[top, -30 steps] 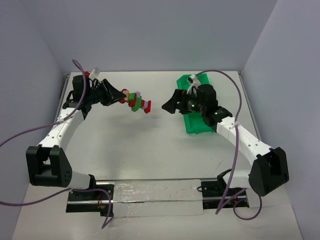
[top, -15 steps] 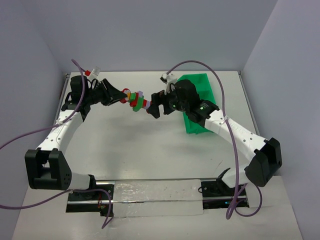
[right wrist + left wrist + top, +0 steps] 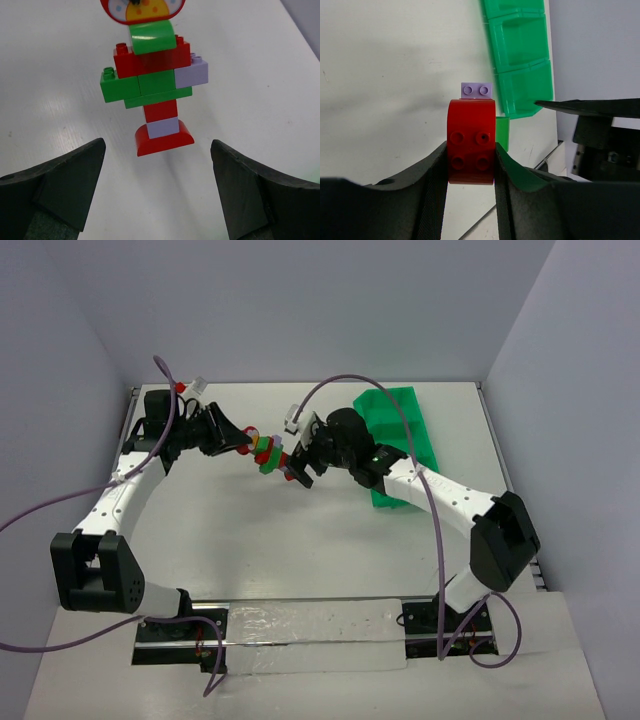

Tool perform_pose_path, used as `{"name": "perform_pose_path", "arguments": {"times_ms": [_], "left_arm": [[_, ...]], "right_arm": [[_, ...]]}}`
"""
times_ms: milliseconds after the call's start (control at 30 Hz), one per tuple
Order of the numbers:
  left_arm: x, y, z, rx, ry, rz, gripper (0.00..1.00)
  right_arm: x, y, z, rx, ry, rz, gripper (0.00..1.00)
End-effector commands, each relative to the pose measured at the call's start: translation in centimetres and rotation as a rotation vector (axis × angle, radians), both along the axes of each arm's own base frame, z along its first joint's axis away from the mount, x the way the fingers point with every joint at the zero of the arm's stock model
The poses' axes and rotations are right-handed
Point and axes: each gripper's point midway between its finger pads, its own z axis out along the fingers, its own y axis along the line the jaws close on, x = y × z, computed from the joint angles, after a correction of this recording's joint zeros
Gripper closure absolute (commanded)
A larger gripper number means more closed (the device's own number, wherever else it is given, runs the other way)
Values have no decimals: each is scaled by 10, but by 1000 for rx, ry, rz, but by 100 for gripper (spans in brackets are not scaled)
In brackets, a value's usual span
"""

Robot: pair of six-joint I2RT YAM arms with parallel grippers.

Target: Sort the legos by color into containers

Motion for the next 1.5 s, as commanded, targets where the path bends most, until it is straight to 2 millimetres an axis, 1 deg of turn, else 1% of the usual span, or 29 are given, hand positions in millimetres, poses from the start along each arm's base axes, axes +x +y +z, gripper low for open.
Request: {"name": "perform_pose_path", "arguments": {"times_ms": [0, 33, 67, 267, 467, 600, 767, 800, 900, 933, 1000, 1033, 1067, 1100, 1267, 1367, 1467], "left_arm": [[4, -2, 22, 10, -61, -35, 100], [4, -2, 22, 10, -62, -37, 100], [4, -3, 23, 9, -66, -39, 100], [3, -3, 27, 7, -73, -47, 100], [1, -6, 31, -9, -81, -58, 100], [0, -6, 34, -15, -87, -64, 100], [-1, -7, 34, -22, -85, -68, 100], [-1, -7, 35, -22, -88, -69, 100], [-1, -7, 37, -22, -100, -69, 100], [-1, -7, 38, -19, -102, -69, 100], [-1, -6, 40, -13, -111, -68, 100], [-1, -5, 40, -7, -113, -64, 100], [0, -4, 40, 0, -115, -61, 100], [0, -3, 41, 7, -118, -56, 100], [3, -1, 50, 13, -145, -49, 100], [7, 1, 54, 13, -155, -36, 100], [9, 3, 57, 4, -163, -26, 100]], "right_arm": [[4, 19, 4, 11, -130, 121, 7], [5, 20, 5, 7, -135, 124, 7], [8, 23, -1, -10, -126, 131, 8], [18, 35, -15, -16, -104, 146, 10], [23, 46, -27, -13, -58, 156, 17], [27, 50, -29, 7, -47, 141, 20], [31, 57, -29, 31, -21, 136, 37], [32, 58, -30, 32, -16, 129, 42], [34, 57, -33, 32, -5, 113, 60], [34, 56, -34, 30, -4, 109, 68], [35, 51, -39, 20, -5, 89, 79], [35, 46, -44, 15, -5, 72, 92], [36, 44, -46, 12, -6, 58, 98], [37, 39, -50, 10, -3, 40, 100], [36, 15, -65, 16, 22, -19, 100], [35, 5, -71, 15, 35, -41, 100], [34, 2, -74, 16, 39, -47, 100]]}}
